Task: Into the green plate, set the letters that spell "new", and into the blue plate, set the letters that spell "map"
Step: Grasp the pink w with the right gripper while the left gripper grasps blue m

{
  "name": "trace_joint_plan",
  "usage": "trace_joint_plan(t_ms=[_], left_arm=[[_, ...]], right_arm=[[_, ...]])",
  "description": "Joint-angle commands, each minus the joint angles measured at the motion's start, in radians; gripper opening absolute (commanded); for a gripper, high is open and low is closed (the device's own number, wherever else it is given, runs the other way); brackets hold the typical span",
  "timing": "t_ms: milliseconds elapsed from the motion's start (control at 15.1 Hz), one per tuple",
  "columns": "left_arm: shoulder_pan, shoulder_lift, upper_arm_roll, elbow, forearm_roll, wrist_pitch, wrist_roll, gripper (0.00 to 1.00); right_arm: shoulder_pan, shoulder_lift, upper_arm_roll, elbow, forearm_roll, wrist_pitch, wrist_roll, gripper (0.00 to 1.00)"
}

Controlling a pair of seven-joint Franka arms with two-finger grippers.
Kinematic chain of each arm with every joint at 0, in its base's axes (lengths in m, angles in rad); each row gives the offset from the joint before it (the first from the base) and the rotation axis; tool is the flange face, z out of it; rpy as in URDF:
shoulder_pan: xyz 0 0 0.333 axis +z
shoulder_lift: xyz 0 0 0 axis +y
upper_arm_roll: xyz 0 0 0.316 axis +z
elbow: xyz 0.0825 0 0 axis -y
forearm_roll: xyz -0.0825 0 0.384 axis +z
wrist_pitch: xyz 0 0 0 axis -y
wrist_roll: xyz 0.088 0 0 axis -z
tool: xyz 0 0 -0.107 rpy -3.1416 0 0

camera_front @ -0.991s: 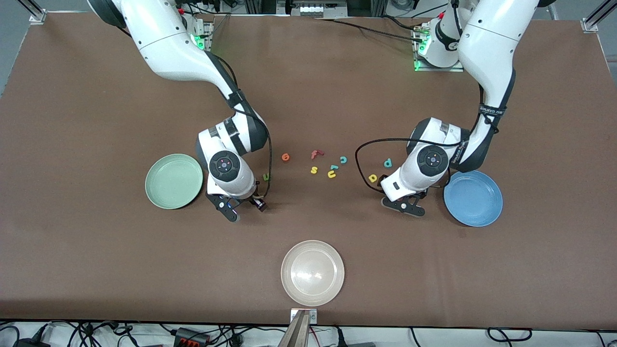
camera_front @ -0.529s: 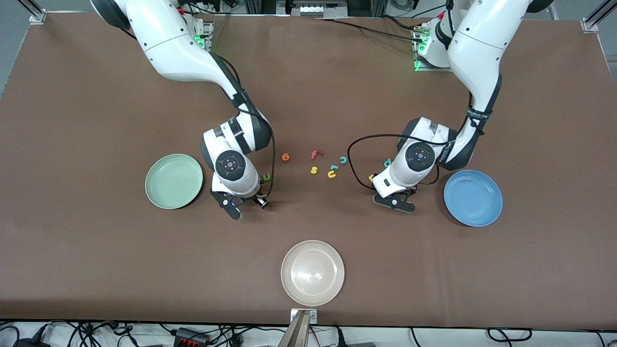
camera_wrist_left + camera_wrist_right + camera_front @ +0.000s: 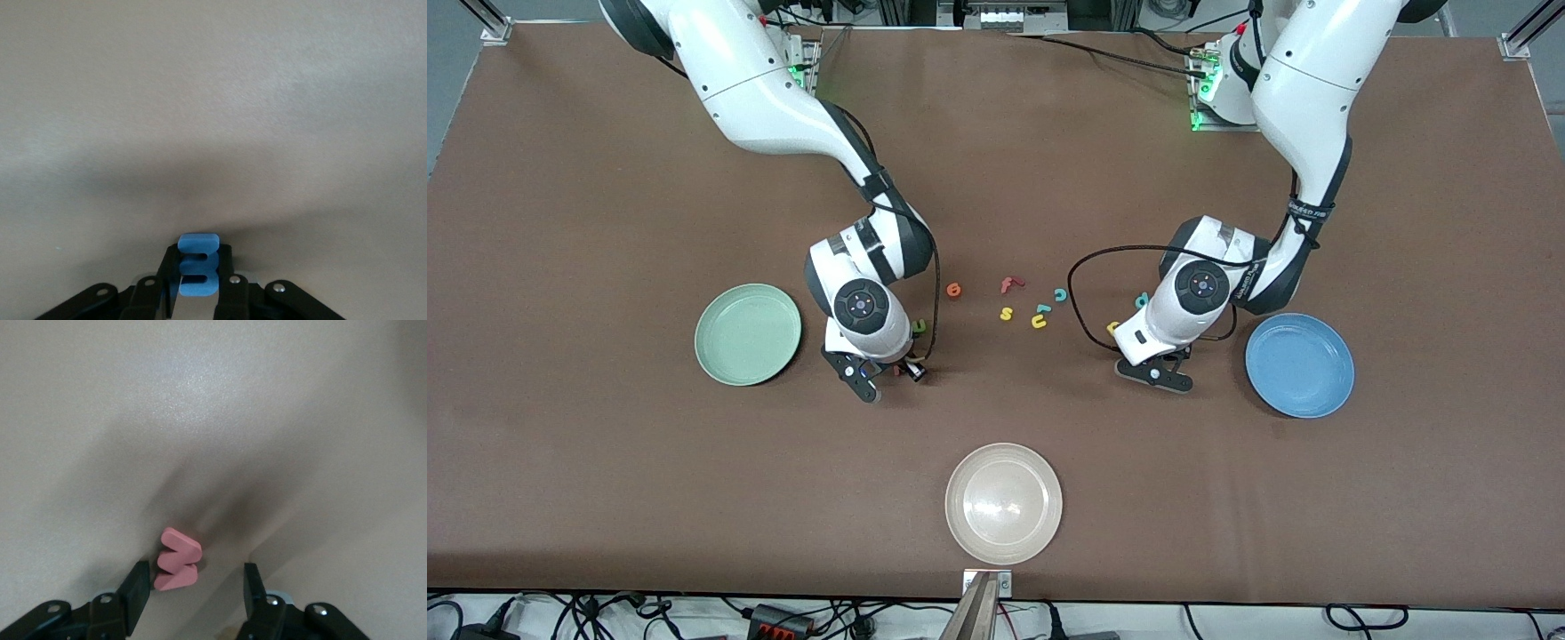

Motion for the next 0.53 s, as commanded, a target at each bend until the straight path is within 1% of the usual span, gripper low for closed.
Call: trace_joint_plan(t_ms=[0, 66, 264, 330, 396, 462], left_arm=[[0.012, -0.074, 0.014, 0.000, 0.022, -0.088, 0.001, 0.03], [0.021, -0.103, 0.020, 0.002, 0.023, -0.120, 0.013, 0.03], [0.072, -0.158, 0.028, 0.002, 0.023, -0.223, 0.092, 0.03], [0.099, -0.170, 0.028, 0.000, 0.023, -0.240, 0.131, 0.03], [0.137, -0.175, 0.028, 0.000, 0.023, -0.251, 0.180, 0.03], [0.179, -0.175, 0.025, -0.001, 0.023, -0.256, 0.244, 0.03]], right_arm=[[0.000, 0.008, -0.005, 0.012, 0.013, 0.004, -0.003, 0.56], [-0.001, 0.008, -0.005, 0.012, 0.013, 0.002, -0.003, 0.56], [-0.002, 0.010, -0.005, 0.012, 0.008, 0.002, -0.007, 0.47], [-0.002, 0.013, -0.005, 0.012, 0.005, 0.002, -0.007, 0.45], [-0.002, 0.014, -0.005, 0.012, 0.002, 0.002, -0.009, 0.40], [-0.002, 0.014, -0.005, 0.012, 0.000, 0.002, -0.020, 0.39]])
